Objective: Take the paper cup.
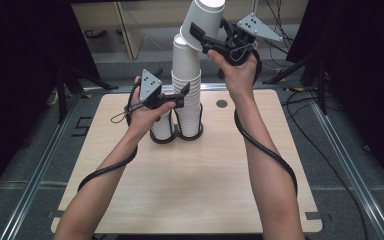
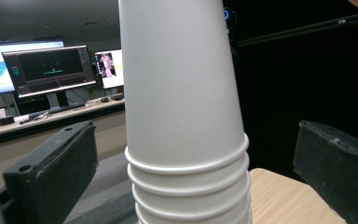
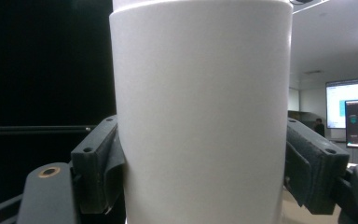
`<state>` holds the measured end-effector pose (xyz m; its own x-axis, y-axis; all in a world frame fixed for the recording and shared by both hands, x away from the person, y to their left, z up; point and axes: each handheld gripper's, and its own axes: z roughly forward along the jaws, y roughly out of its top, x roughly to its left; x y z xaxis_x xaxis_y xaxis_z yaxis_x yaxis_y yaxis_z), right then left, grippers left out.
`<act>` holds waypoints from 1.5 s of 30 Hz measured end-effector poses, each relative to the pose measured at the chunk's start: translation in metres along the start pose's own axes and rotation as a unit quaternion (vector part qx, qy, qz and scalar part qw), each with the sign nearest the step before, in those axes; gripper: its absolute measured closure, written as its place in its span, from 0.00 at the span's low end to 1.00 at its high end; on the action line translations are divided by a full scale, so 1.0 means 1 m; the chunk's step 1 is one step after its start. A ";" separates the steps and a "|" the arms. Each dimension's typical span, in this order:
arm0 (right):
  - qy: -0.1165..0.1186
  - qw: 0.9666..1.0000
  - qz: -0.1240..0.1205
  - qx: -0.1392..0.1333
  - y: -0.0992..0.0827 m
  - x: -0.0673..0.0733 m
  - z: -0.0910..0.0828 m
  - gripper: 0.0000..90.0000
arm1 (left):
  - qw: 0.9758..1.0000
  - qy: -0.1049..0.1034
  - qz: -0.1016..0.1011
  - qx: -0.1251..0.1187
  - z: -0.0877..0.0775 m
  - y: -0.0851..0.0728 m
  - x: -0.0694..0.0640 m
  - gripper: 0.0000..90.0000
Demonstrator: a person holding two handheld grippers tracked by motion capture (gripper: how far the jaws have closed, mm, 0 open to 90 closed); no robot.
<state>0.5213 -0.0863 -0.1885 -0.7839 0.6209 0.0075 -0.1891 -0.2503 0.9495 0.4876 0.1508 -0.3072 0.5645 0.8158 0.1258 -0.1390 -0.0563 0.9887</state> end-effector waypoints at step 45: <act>0.017 0.999 -0.018 0.037 -0.017 0.016 -0.051 0.26 | 0.998 -0.061 0.016 0.002 -0.053 -0.012 -0.030 0.00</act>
<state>0.4821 -0.1102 -0.2204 -0.7972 0.6027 -0.0359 -0.1734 -0.1715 0.9698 0.4290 0.1573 -0.3276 0.6540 0.7380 0.1663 -0.1558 -0.0837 0.9842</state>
